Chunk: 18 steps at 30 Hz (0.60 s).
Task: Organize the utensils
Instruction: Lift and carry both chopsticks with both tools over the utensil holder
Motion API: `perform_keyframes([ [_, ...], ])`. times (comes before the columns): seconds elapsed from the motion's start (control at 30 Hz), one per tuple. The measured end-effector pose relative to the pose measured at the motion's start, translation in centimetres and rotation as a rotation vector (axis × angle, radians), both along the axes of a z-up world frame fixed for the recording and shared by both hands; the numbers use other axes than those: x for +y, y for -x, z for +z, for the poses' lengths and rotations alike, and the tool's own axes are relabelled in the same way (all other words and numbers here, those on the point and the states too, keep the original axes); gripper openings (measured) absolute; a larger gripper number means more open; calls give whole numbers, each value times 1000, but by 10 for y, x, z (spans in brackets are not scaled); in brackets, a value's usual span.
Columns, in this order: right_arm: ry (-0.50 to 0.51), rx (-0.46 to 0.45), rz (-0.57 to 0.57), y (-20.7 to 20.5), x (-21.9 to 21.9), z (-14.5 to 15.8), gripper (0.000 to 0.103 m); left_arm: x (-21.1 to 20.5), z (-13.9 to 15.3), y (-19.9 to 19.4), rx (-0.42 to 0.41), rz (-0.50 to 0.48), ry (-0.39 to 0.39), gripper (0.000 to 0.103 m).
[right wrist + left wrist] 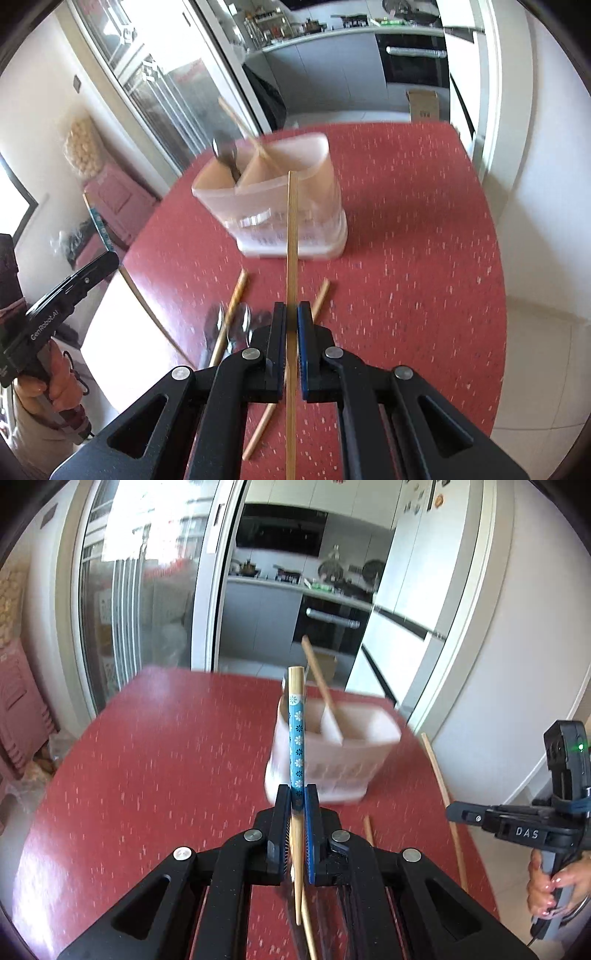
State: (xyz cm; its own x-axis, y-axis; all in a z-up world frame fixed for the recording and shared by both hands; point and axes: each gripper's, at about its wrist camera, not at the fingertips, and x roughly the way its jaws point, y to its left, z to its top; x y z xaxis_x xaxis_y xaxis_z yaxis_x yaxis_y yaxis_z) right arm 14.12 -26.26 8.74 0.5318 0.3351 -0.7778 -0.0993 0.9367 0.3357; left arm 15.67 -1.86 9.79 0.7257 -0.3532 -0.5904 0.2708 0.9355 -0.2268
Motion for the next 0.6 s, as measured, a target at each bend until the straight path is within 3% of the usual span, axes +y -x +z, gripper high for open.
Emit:
perform_keyframes([
  [0.37, -46, -202, -29, -52, 1, 68, 6, 1, 81, -47, -146, 20, 61, 37],
  [0.6, -42, -321, -32, -99, 14, 91, 6, -5, 107, -85, -199, 40, 72, 37],
])
